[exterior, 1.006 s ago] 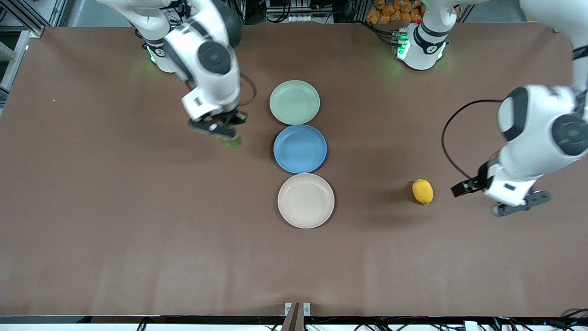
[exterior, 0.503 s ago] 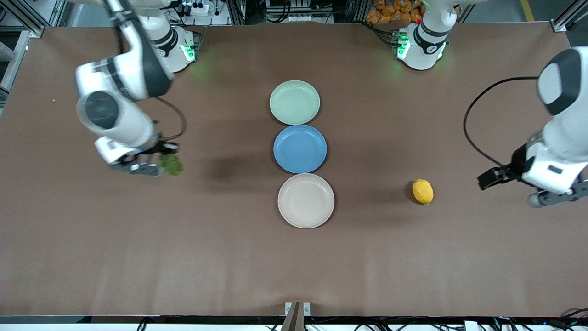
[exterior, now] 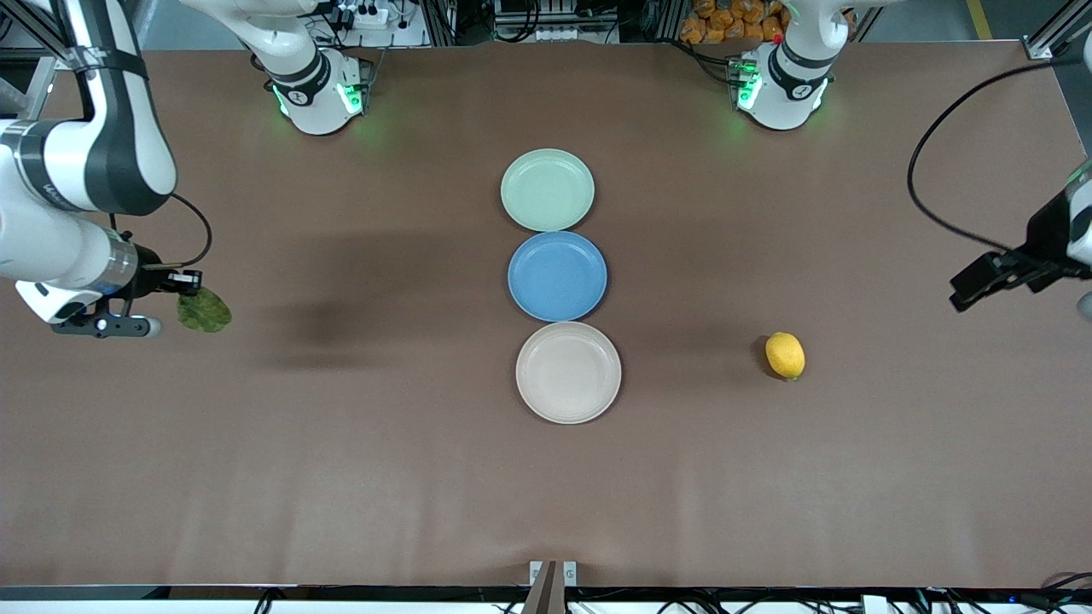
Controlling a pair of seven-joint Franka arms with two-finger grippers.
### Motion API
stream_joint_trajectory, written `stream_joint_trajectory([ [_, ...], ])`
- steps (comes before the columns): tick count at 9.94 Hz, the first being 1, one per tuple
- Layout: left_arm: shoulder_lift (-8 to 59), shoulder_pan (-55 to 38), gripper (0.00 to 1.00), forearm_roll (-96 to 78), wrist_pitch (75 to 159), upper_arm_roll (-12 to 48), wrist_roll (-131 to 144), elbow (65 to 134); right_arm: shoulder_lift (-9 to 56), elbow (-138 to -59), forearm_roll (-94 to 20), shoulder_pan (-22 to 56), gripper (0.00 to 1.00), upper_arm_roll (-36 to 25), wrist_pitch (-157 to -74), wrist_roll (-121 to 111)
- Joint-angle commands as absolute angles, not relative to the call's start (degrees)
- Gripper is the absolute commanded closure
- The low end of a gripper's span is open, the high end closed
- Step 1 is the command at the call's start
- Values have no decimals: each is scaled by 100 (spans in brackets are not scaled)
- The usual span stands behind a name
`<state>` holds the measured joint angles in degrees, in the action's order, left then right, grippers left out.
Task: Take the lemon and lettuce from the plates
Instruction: 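Carry the lettuce leaf away from the plates with the right gripper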
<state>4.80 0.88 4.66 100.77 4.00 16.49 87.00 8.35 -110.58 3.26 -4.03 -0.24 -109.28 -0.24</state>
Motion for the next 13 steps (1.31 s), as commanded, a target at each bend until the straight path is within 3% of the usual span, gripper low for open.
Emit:
stream_joint_trajectory([
  [1, 203, 79, 0, 492, 9914, 343, 1380, 8815, 922, -11600, 149, -500, 100, 18, -11712, -105],
  [3, 176, 97, 0, 492, 9730, 343, 1371, 8798, 1238, -11872, 149, -536, 100, 18, -12449, -106],
  [8, 185, 105, 0, 501, 9589, 352, 1380, 8763, 2265, -12779, 149, -615, 100, 18, -15297, -105],
  [11, 193, 141, 0, 510, 9589, 343, 1362, 8763, 2794, -12797, 149, -606, 100, 18, -16022, -70],
  [12, 193, 149, 0, 510, 9589, 343, 1362, 8754, 2778, -12788, 158, -606, 85, 18, -15979, -62],
  [13, 185, 141, 0, 510, 9589, 343, 1371, 8754, 2716, -12788, 150, -598, 1, 18, -15970, -18],
])
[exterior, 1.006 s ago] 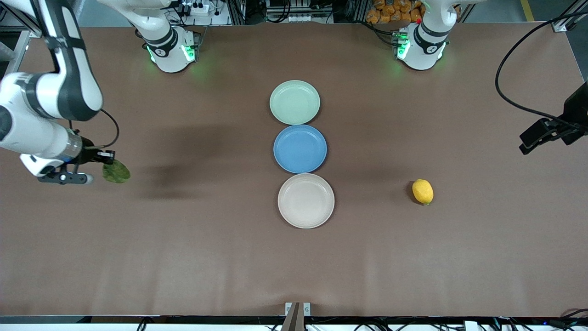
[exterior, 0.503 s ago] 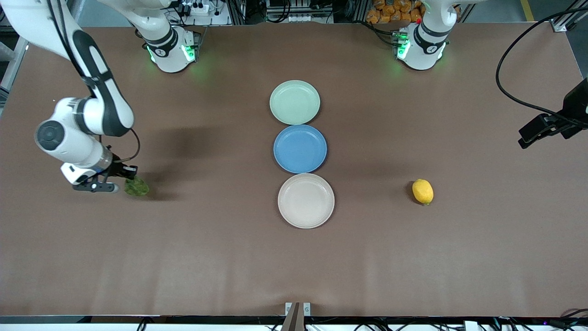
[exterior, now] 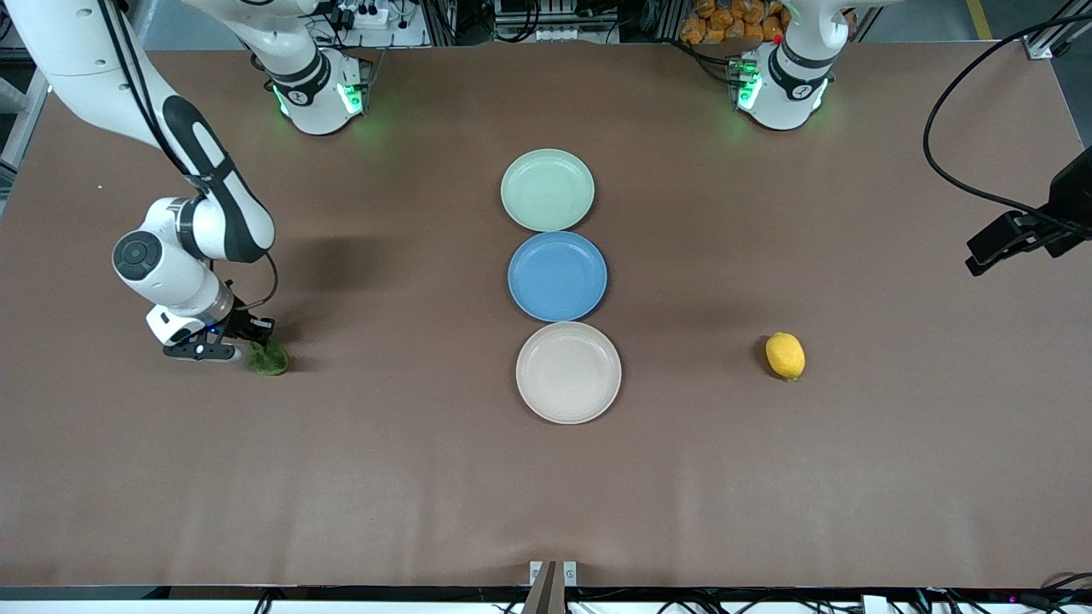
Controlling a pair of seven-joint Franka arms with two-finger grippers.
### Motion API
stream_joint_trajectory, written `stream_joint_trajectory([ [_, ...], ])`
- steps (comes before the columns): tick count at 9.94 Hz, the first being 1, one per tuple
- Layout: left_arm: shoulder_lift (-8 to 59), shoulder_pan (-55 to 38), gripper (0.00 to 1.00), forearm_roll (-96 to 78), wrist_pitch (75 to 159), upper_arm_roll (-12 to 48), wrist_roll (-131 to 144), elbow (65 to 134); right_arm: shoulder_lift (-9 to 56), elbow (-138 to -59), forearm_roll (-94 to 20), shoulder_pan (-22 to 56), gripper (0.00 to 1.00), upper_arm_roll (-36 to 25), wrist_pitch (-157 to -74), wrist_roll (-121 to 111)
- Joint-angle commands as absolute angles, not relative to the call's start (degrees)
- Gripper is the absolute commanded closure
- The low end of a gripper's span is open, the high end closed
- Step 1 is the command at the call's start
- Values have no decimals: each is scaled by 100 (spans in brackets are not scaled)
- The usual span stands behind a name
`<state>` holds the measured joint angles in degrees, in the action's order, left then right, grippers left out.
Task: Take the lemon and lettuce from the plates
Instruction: 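Lower the lettuce onto the table and open the right gripper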
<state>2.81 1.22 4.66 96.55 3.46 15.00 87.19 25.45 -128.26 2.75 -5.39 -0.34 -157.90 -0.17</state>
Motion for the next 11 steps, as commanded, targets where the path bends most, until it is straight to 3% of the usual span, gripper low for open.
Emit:
stream_joint_trajectory([
  [1, 185, 141, 0, 510, 9589, 351, 1380, 8745, 2594, -12788, 149, -606, 0, 18, -15918, 0],
  [6, 167, 149, 0, 510, 9589, 352, 1371, 8745, 1697, -12534, 158, -642, 0, 26, -14083, -53],
  [11, 114, 220, 0, 501, 9554, 343, 1424, 8763, 1048, -11559, 158, -572, 0, 44, -11975, -26],
])
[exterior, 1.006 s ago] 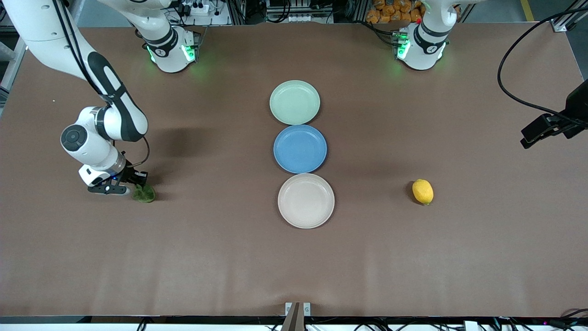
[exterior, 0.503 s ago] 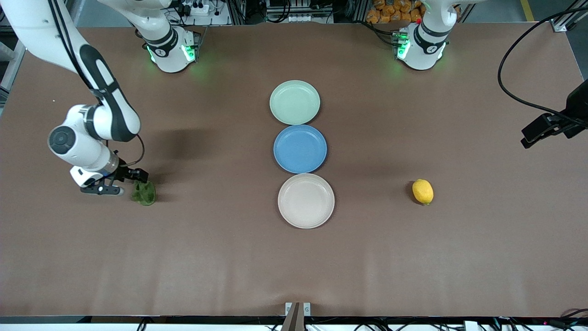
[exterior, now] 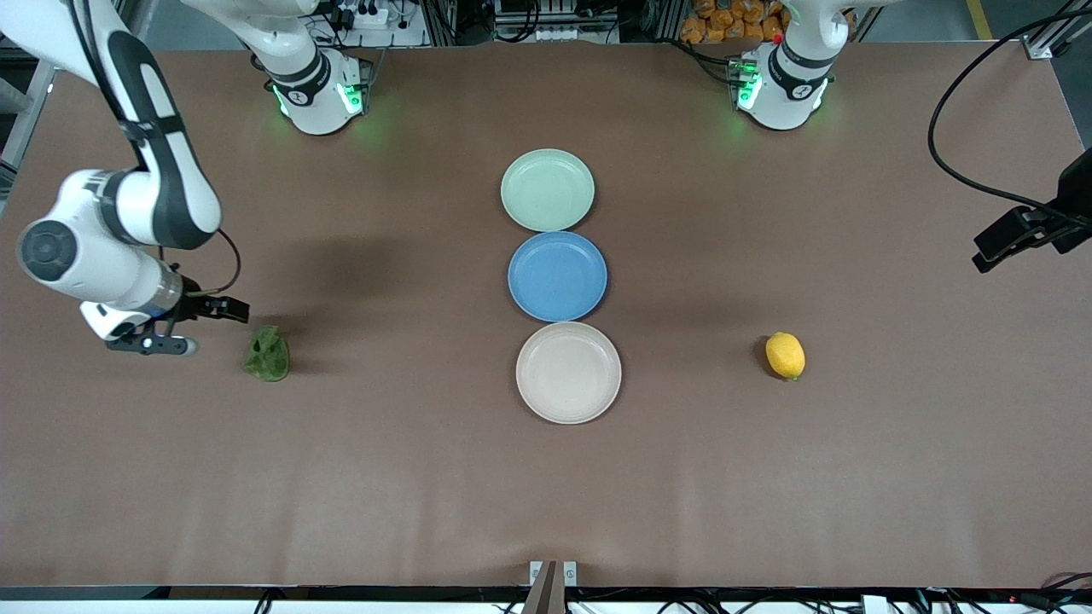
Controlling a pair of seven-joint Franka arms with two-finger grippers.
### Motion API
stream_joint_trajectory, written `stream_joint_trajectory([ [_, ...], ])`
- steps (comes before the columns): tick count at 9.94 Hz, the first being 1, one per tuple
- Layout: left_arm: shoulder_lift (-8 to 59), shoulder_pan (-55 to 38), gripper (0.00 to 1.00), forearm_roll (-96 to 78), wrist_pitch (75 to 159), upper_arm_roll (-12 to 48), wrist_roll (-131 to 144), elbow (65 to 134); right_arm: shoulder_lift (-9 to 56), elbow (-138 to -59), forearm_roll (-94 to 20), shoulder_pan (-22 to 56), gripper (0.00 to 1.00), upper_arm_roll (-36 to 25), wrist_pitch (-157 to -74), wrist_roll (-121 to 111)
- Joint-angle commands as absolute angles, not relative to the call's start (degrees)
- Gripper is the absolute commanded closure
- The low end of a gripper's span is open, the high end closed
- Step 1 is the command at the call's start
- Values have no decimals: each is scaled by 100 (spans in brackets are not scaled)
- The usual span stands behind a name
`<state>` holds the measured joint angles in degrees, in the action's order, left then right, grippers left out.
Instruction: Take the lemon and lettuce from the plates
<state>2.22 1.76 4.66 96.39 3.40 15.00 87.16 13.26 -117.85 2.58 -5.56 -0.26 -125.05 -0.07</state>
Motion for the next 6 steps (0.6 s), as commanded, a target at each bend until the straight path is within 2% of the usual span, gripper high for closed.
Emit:
stream_joint_trajectory([
  [1, 140, 211, 0, 510, 9554, 343, 1398, 8763, 837, -11445, 158, -563, 0, 44, -11797, -18],
  [4, 158, 211, 0, 544, 9554, 360, 1371, 8745, 782, -10112, 219, -440, 0, 18, -10113, -26],
  [6, 115, 228, 0, 563, 9554, 343, 1354, 8754, 756, -9356, 229, -265, 0, -70, -9425, -26],
])
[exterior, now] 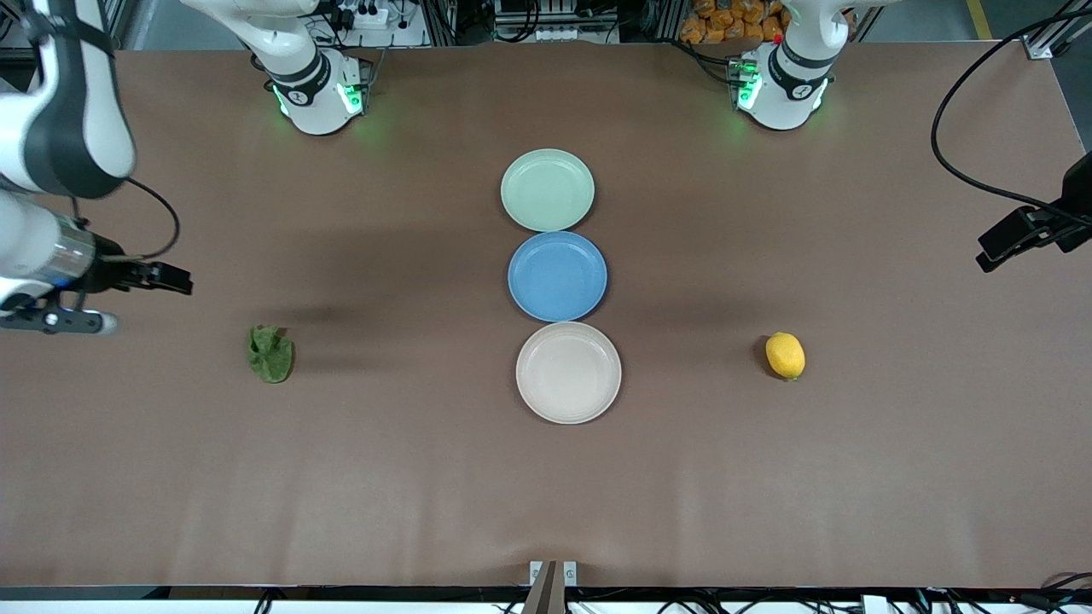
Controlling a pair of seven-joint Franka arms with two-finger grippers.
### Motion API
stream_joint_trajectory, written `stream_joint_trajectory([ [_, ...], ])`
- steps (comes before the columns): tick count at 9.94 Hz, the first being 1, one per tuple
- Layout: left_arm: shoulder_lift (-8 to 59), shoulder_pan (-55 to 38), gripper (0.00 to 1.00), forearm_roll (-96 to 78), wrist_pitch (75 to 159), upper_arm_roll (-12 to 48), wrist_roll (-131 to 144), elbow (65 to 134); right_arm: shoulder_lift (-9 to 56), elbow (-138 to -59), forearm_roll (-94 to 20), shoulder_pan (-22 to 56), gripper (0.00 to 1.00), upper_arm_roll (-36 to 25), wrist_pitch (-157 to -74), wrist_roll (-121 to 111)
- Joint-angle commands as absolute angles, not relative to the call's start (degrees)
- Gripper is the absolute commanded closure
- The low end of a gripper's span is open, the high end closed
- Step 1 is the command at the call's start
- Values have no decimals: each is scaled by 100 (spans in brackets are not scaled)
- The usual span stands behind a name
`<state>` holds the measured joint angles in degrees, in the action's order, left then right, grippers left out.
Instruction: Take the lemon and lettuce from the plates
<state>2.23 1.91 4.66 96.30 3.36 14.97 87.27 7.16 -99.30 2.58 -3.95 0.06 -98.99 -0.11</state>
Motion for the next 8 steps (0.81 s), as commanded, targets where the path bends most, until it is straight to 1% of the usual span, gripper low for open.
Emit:
stream_joint_trajectory([
  [1, 114, 229, 0, 563, 9554, 343, 1362, 8754, 756, -8969, 237, -46, 0, -227, -9126, -26],
  [4, 114, 228, 0, 554, 9554, 352, 1362, 8745, 756, -8098, 246, 9, 0, -290, -8528, -79],
  [5, 114, 229, 0, 554, 9554, 352, 1362, 8745, 738, -7964, 237, -26, 0, -299, -8456, -96],
  [8, 123, 211, 0, 492, 9554, 360, 1362, 8745, 528, -7937, 246, -62, 0, -342, -8473, -97],
])
